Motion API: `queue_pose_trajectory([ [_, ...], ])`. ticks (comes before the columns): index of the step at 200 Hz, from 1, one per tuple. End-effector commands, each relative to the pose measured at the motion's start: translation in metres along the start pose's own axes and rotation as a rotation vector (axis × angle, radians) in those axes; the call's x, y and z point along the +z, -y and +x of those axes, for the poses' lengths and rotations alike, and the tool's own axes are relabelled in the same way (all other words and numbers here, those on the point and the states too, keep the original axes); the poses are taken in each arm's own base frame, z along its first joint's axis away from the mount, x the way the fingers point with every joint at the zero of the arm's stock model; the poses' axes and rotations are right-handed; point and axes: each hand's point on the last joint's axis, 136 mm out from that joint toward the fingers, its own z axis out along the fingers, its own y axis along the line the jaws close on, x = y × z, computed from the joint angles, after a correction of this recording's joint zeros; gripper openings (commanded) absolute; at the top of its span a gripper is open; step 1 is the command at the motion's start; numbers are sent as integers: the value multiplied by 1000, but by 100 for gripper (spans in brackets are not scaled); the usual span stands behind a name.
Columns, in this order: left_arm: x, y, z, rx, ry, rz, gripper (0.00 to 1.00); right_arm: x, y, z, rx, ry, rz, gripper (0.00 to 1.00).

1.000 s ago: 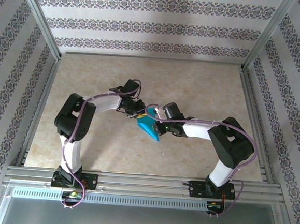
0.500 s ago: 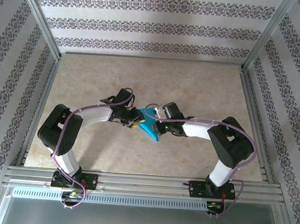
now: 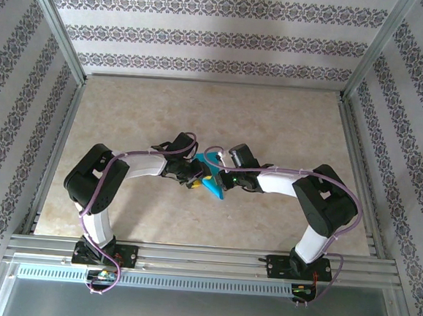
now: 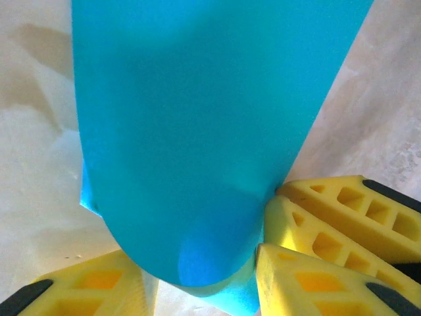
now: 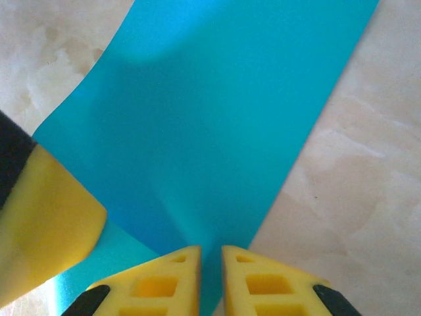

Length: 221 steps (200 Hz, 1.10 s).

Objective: Fold a paper plane with a square sheet of paper (pick it up from the middle)
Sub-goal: Third fold the triangle at the center of the table.

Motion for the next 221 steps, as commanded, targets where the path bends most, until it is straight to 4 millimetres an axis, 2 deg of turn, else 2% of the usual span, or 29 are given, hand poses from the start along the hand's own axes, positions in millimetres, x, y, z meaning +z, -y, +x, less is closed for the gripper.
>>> queue_pose_trajectory([
  [1,4,-6,-1,-36,15,-29,42,0,0,-3,30,-14,-19,18],
  [22,8,-10,-1,-50,14,-30,42,-8,-4,-13,63,13,-51,21],
  [56,8,-10,-3,-51,26,-26,42,-32,-11,-37,165,79,-140,30],
  [83,8,-10,-2,-50,25,-22,42,-44,-18,-43,254,79,-244,36],
  [144,2,-7,0,-46,34,3,43,-45,-26,-24,502,-28,-377,48],
  [169,-1,-6,2,-43,34,13,45,-39,-26,-17,550,-69,-392,48],
  [205,-4,-7,3,-40,39,17,46,-28,-17,-3,604,-112,-369,48],
  [221,-4,-7,3,-39,39,18,46,-27,-17,-3,606,-116,-384,48],
])
